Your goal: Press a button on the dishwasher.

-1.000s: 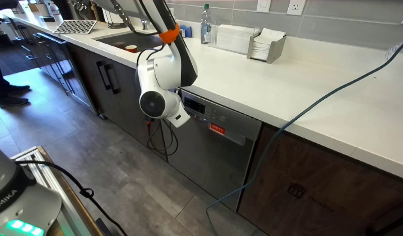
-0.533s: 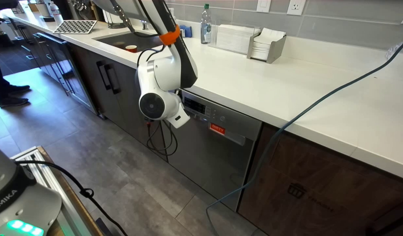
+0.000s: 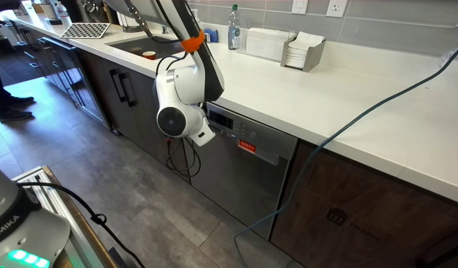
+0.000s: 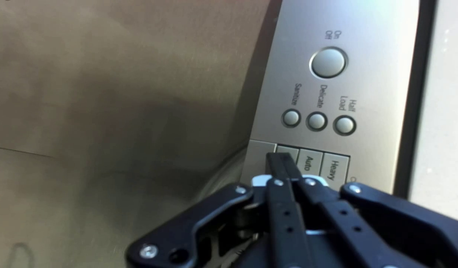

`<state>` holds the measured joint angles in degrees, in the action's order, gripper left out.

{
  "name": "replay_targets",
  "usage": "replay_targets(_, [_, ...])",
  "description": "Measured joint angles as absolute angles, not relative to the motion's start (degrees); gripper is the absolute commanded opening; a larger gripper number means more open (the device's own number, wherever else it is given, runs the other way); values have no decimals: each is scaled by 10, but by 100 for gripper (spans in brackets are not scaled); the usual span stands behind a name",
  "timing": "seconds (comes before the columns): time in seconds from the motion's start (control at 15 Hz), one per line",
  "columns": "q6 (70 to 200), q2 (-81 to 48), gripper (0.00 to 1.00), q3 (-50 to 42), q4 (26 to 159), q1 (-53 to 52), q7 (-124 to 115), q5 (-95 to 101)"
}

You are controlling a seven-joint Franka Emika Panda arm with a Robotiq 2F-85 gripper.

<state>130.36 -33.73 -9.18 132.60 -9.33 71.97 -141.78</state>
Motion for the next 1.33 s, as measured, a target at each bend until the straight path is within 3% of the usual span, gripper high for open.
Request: replay_targets(1.33, [1287, -338, 0, -93, 1332, -91, 736, -1435])
